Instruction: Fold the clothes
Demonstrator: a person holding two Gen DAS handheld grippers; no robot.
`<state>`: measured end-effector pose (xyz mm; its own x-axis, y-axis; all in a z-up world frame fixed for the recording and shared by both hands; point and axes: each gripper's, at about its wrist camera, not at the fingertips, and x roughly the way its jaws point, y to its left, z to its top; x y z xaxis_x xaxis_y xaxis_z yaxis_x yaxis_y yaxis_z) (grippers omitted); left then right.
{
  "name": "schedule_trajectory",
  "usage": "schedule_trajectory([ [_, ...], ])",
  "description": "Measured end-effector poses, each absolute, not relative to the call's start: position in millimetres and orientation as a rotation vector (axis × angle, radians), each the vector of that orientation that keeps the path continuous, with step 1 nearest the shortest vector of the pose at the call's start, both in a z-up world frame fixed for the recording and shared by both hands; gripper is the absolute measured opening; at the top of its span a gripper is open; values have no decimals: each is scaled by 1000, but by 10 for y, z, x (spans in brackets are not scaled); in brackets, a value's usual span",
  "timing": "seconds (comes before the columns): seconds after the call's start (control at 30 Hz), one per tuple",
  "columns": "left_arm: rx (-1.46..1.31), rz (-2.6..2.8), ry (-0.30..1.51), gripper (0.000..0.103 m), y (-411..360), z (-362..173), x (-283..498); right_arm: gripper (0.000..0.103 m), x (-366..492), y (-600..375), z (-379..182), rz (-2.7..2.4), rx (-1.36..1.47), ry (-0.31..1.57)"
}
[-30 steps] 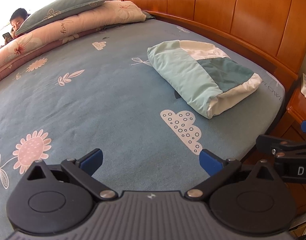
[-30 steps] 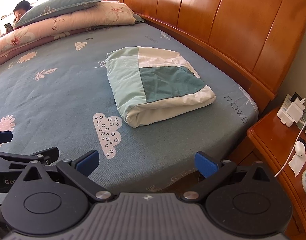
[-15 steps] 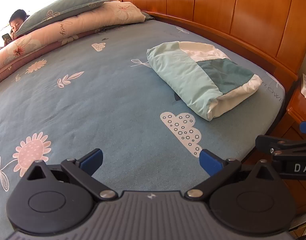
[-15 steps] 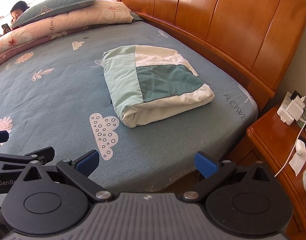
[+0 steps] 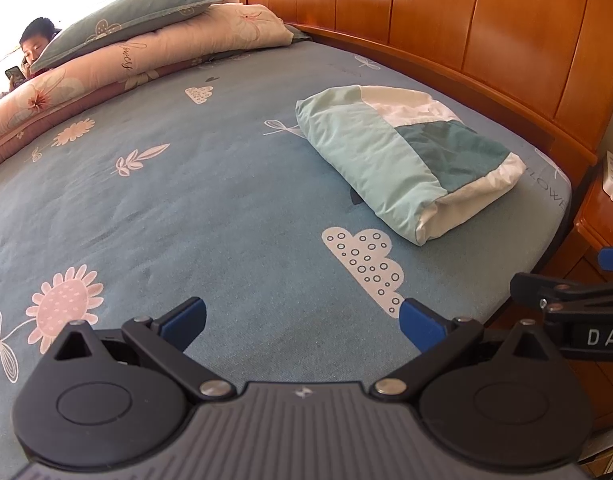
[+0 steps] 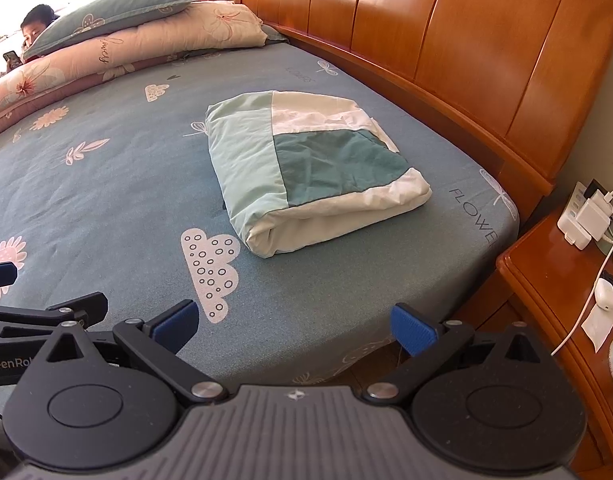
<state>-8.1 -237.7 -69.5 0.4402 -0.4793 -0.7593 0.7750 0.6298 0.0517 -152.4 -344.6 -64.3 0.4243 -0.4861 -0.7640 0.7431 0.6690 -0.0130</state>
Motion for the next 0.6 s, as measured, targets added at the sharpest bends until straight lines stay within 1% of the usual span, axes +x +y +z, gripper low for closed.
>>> schedule_trajectory([
  [0.6,418,-796,756,102,-2338,-671,-58,103,-1473,-3486,-634,-764,364,827],
])
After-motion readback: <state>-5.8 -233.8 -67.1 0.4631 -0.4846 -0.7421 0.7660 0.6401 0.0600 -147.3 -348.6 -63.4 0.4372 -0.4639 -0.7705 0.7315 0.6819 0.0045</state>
